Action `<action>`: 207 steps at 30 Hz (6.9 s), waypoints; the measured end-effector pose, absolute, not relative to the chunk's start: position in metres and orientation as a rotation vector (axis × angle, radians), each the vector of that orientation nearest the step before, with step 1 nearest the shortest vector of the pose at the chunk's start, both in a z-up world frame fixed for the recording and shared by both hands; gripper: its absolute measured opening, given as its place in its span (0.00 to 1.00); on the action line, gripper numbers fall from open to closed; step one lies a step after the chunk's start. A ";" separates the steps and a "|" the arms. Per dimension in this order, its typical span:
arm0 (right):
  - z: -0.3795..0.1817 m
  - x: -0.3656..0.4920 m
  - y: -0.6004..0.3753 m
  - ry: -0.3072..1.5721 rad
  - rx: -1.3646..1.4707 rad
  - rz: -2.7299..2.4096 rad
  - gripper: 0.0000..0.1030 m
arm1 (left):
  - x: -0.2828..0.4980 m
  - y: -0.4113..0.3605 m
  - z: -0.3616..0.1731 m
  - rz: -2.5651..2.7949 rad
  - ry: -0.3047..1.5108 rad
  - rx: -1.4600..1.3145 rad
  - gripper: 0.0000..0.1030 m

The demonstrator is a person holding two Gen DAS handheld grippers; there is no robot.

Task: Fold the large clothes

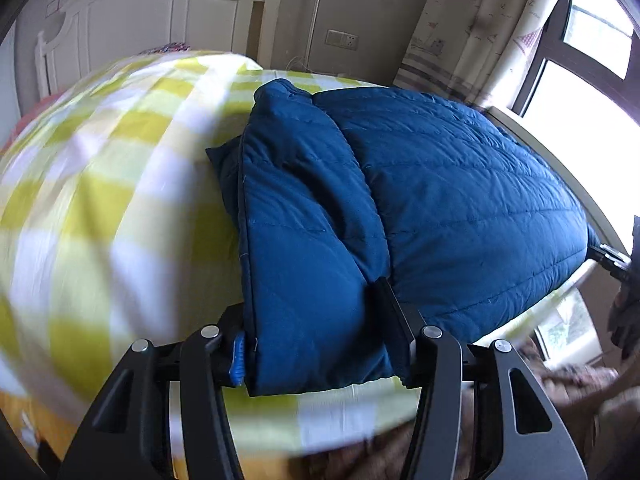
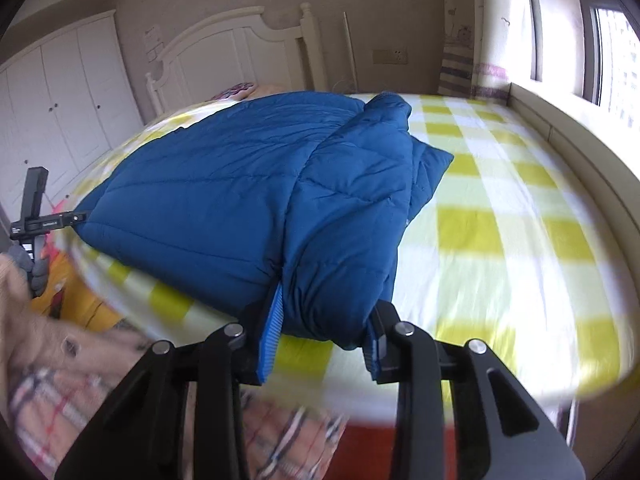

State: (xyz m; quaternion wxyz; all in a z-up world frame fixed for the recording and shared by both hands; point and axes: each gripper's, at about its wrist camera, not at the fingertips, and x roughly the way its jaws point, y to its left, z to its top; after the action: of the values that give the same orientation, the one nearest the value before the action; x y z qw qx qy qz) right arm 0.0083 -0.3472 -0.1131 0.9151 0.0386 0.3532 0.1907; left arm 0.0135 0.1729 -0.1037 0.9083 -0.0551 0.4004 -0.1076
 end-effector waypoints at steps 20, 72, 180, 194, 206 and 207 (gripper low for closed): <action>0.039 0.042 -0.320 0.309 0.037 0.215 0.98 | 0.057 0.148 0.031 -0.008 0.466 -0.107 0.96; -0.097 0.272 -0.279 0.912 0.147 0.039 0.80 | 0.246 -0.037 -0.108 -0.162 0.920 0.220 0.96; -0.077 0.098 -0.228 0.771 -0.138 0.302 0.97 | 0.106 0.052 -0.108 -0.079 0.772 0.117 0.96; -0.080 0.084 -0.289 0.740 -0.008 0.163 0.96 | 0.090 0.056 -0.098 -0.080 0.768 0.077 0.96; -0.092 0.037 -0.227 0.670 -0.198 0.375 0.97 | 0.043 0.047 -0.112 -0.157 0.695 0.161 0.96; -0.087 0.035 -0.234 0.660 -0.200 0.344 0.97 | 0.040 0.054 -0.108 -0.147 0.689 0.140 0.96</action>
State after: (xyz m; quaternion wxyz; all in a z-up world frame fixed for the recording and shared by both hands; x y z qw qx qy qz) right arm 0.0354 -0.2344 -0.0872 0.9267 -0.0976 0.3217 0.1678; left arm 0.0396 0.0537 -0.1079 0.9363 0.0684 0.3370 -0.0717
